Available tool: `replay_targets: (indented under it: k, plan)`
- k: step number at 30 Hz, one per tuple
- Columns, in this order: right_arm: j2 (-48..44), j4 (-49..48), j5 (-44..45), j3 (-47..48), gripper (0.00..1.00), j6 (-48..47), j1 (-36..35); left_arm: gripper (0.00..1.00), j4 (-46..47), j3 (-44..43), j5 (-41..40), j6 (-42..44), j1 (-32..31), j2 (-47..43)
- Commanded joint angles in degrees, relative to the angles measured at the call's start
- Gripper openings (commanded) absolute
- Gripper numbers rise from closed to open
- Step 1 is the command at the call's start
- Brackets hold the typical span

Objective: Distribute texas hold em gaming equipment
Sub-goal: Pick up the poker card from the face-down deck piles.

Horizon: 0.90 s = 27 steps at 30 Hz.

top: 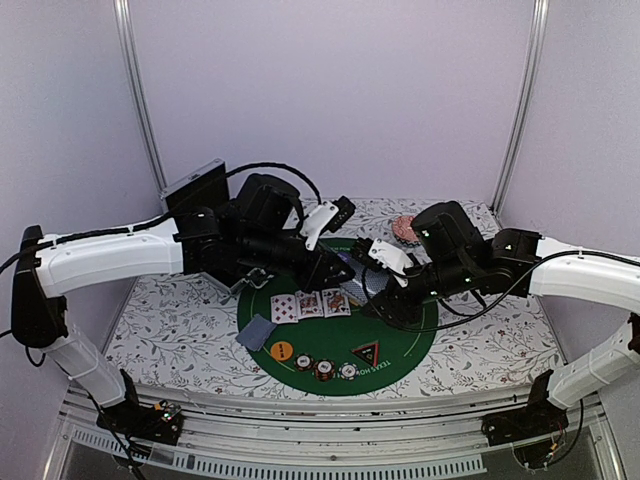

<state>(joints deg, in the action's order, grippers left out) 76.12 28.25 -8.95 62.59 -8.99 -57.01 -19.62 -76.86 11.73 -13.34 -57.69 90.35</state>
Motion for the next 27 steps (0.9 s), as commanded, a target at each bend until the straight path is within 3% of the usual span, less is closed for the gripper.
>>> replay_targets:
  k: [1,6,27]
  plan:
    - [-1.9,-1.3,-0.3,-0.3,0.48,-0.2,-0.4,0.09,-0.3,0.3,1.7,0.6,0.5,-1.2]
    - [-2.0,-1.2,0.1,-0.6,0.48,-0.1,-0.3,0.0,-1.1,0.3,1.5,0.6,0.5,-1.9]
    - [-4.1,-1.2,0.7,-4.1,0.48,2.8,4.3,0.0,-4.7,-1.2,1.1,2.7,2.0,-7.0]
